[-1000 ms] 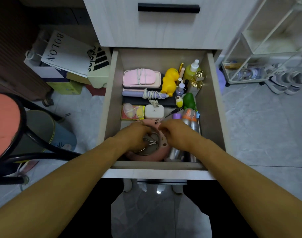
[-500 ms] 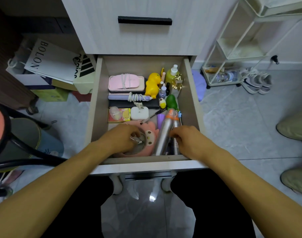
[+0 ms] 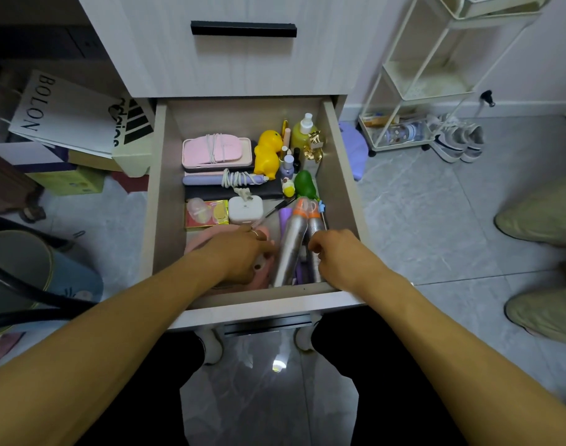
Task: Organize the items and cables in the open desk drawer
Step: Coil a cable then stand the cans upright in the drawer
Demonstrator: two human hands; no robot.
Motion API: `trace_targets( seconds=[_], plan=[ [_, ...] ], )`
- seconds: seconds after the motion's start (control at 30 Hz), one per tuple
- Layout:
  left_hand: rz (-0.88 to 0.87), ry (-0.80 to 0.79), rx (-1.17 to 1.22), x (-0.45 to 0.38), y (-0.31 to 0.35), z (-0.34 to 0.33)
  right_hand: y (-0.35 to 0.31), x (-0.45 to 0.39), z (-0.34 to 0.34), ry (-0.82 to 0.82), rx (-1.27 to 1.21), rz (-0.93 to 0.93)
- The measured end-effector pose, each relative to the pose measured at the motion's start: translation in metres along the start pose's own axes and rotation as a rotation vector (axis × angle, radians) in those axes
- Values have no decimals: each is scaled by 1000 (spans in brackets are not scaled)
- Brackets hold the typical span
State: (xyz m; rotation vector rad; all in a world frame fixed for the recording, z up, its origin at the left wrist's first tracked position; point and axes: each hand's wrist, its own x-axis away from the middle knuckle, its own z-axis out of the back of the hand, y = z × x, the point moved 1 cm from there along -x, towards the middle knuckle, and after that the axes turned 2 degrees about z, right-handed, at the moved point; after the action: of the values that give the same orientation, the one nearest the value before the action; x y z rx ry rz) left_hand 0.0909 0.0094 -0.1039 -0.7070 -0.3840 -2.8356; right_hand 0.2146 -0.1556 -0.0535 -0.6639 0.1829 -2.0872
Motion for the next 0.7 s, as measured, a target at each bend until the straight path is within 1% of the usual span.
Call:
trace_targets(
  seconds=[0.1,0.2,0.27,0.33,0.43,0.57,0.63,0.7],
  plan=[
    [37,8,104,2,-1,-1,0,1,2,-5,18,6],
    [116,89,333,4,1,4,-1,5,7,15,63,78],
    [152,163,456,3,3,7,0,8,14,16,160,128],
    [218,189,526,-1,6,9,2,11,20,2,296,167],
    [313,120,520,-10,20,17,1,12,24,-37,460,237],
    [313,72,495,-24,41,20,-3,6,28,-140,525,261],
    [370,79,601,-31,38,14,-5,1,28,-180,566,257],
    [422,90,799,-32,30,11,-5,-6,26,-193,580,229]
  ],
)
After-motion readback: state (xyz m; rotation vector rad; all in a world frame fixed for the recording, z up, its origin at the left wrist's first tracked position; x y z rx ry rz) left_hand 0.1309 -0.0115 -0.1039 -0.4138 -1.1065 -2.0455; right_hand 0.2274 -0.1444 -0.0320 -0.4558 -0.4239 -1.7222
